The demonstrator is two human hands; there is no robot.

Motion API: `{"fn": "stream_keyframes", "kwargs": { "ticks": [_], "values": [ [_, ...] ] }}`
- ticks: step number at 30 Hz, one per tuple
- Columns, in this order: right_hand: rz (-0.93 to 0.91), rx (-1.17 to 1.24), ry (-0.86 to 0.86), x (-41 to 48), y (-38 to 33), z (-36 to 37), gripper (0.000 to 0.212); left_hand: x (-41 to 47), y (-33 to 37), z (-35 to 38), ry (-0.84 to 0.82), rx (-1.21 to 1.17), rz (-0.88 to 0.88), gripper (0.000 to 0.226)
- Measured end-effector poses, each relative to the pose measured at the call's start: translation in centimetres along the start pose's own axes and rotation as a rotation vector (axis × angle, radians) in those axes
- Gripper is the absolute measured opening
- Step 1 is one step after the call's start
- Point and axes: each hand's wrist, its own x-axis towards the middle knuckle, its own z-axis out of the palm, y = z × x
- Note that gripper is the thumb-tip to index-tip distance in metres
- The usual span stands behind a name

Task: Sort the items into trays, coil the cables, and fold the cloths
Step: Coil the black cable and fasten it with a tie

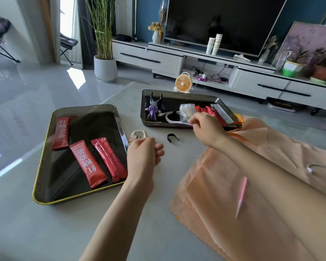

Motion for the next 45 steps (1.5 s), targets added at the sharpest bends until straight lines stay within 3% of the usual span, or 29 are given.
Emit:
{"fn": "stream_keyframes", "kwargs": {
  "ticks": [4, 8, 15, 20, 23, 26, 29, 35, 38, 42, 45],
  "values": [
    [-0.046, -0.089, 0.067, 3.4, -1.1, 1.8, 0.027, 0.5, 0.1, -0.4, 0.041, -0.052, 0.019, 0.021],
    [-0.037, -0.210, 0.020, 5.9, -1.7, 4.0, 0.024, 1.2, 0.5, -1.1, 0.117, -0.123, 0.058, 0.018],
    [-0.057, -0.187, -0.098, 6.6, -3.0, 6.4, 0.037, 2.0, 0.9, -1.5, 0.106, -0.143, 0.087, 0.015],
    [-0.127, 0.005, -0.038, 3.3, -4.8, 5.2, 0.034, 2.3, 1.6, -1.8, 0.116, -0.181, 0.041, 0.027],
    [-0.209, 0.277, -0.294, -1.7, -6.7, 4.4, 0.026, 2.6, 2.3, -2.6, 0.170, -0.227, 0.045, 0.029],
    [-0.341, 0.162, -0.456, -5.3, -7.3, 4.9, 0.030, 2.5, 2.5, -3.1, 0.197, -0.229, 0.052, 0.026],
    [-0.346, 0.043, -0.452, -6.6, -7.4, 5.8, 0.035, 1.8, 2.4, -2.5, 0.152, -0.211, 0.031, 0.030],
    [-0.464, -0.181, -0.275, -7.3, -7.4, 5.9, 0.017, 0.9, 1.6, -1.3, 0.008, -0.114, -0.043, 0.029],
    [-0.569, -0.340, -0.219, -7.0, -6.8, 5.2, 0.019, 0.9, 1.4, -1.4, -0.003, -0.085, -0.041, 0.027],
    [-0.663, -0.421, -0.220, -6.5, -6.1, 4.8, 0.019, 1.0, 1.3, -1.4, -0.005, -0.061, -0.057, 0.024],
    [-0.672, -0.348, -0.203, -6.1, -5.8, 4.1, 0.021, 1.1, 1.3, -1.3, -0.023, -0.098, -0.075, 0.026]
  ]
}}
